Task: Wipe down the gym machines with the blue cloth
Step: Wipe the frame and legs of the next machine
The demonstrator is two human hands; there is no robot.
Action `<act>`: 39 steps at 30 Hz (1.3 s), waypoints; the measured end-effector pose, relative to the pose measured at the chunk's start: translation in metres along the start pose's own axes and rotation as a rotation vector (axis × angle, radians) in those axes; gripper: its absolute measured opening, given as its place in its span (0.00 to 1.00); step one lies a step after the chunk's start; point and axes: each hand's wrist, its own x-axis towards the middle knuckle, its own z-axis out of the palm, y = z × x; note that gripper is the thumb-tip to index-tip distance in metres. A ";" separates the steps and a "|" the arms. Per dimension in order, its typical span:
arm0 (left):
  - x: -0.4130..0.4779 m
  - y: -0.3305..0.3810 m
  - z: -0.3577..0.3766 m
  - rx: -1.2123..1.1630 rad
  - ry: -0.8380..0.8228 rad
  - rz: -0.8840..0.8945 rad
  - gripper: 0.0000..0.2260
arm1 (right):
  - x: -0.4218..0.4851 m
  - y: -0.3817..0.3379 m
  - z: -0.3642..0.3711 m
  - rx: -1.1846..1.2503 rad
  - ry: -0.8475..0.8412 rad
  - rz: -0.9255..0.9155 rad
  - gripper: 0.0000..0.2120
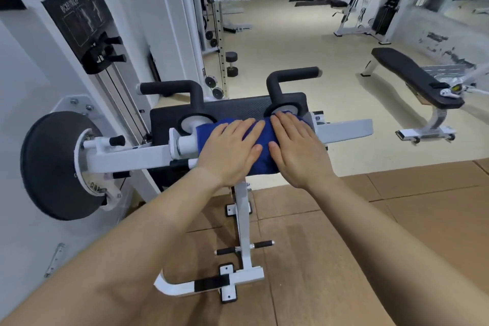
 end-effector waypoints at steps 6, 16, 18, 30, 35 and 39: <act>-0.056 -0.033 0.003 0.018 0.004 -0.151 0.27 | 0.002 -0.083 0.011 0.065 0.039 -0.020 0.29; -0.018 0.026 0.009 0.022 0.023 -0.041 0.26 | -0.037 -0.007 0.011 -0.150 0.052 0.072 0.29; -0.001 0.038 0.009 0.007 0.023 0.016 0.26 | -0.044 0.003 0.011 -0.190 0.086 0.077 0.28; -0.066 -0.022 0.020 0.076 0.179 -0.056 0.26 | -0.022 -0.068 0.022 -0.045 0.161 -0.204 0.26; -0.053 -0.004 0.024 0.010 0.269 0.040 0.28 | -0.053 -0.026 0.023 -0.074 0.249 -0.186 0.27; -0.033 0.013 0.025 -0.087 0.318 0.120 0.27 | -0.057 -0.008 0.014 -0.026 0.330 -0.099 0.21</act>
